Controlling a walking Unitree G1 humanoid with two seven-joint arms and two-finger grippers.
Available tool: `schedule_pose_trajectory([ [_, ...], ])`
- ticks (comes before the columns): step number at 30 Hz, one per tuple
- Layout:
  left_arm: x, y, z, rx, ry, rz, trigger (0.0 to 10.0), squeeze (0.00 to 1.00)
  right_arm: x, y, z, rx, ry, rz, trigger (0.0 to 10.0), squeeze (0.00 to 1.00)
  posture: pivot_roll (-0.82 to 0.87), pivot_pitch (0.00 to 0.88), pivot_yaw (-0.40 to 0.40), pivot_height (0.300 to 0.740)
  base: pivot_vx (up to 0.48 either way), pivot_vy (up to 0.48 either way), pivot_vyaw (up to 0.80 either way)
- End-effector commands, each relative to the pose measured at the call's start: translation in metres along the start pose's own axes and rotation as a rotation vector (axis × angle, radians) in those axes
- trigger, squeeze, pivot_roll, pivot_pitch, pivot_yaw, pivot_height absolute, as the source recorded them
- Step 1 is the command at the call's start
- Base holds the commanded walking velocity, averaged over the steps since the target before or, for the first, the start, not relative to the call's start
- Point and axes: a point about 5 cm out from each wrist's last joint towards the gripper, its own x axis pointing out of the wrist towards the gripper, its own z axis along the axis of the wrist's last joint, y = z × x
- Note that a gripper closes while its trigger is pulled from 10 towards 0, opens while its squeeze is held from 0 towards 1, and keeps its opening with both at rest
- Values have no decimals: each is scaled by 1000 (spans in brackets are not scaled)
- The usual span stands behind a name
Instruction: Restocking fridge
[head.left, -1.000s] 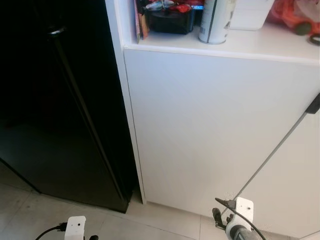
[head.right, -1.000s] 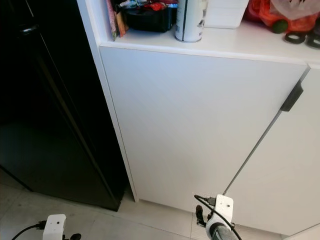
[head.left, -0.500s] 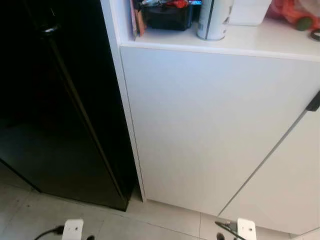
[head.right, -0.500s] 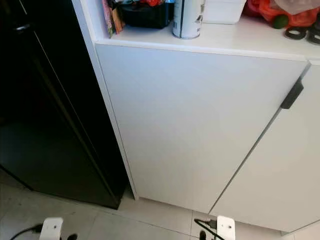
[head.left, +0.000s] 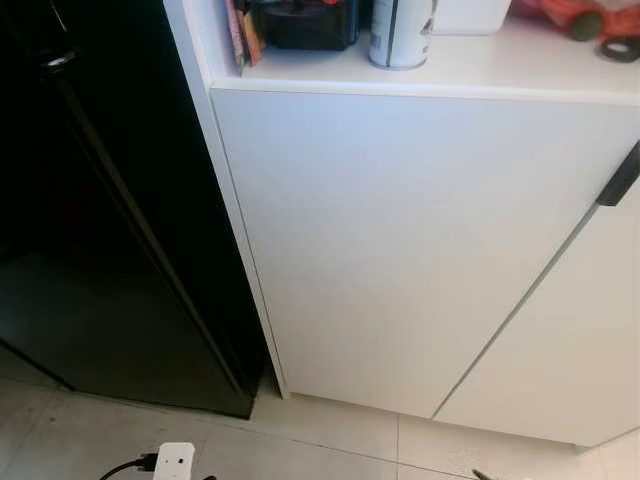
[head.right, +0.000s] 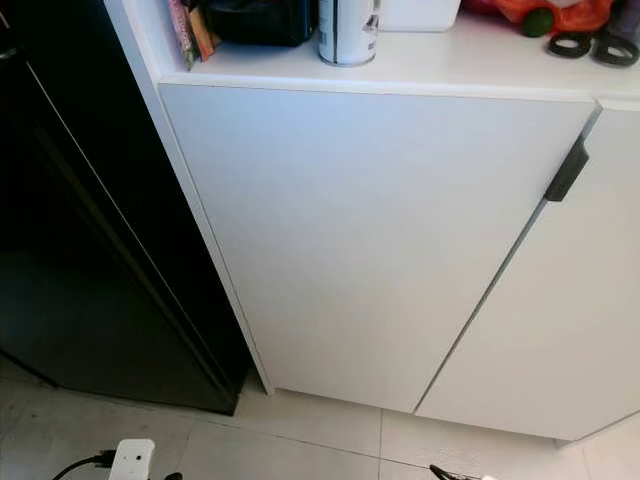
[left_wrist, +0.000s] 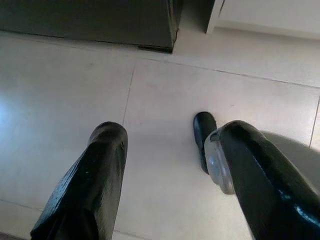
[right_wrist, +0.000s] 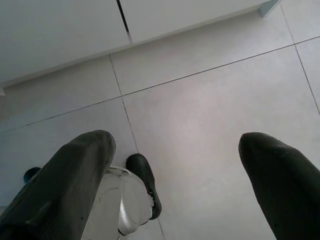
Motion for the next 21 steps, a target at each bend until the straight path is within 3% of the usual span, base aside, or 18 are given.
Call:
schedule_pose_trajectory([
  [1, 2, 9, 8, 3, -18, 16, 10000, 0, 0, 4, 0, -13, 7, 32, 10000, 0, -80, 97, 72, 740, 0, 0, 0],
  [5, 5, 23, 22, -14, -37, 62, 10000, 0, 3, 22, 4, -10, 6, 66, 10000, 0, -70, 70, 73, 740, 0, 0, 0],
  [9, 3, 37, 22, -40, -26, 109, 10000, 0, 4, 41, 3, -35, 33, 96, 10000, 0, -37, 55, 71, 740, 0, 0, 0],
  [16, 3, 43, 22, -24, -14, 114, 10000, 0, 6, 55, 11, -40, 4, 131, 10000, 0, 9, 50, 65, 740, 0, 0, 0],
  [18, 4, 42, 25, -18, -15, 111, 10000, 0, 10, 29, 31, -24, -57, 116, 10000, 0, 10, 39, 68, 740, 0, 0, 0],
  [21, 6, 40, 29, -18, -20, 110, 10000, 0, 12, 27, 44, -22, -94, 119, 10000, 0, 5, 31, 83, 740, 0, 0, 0],
])
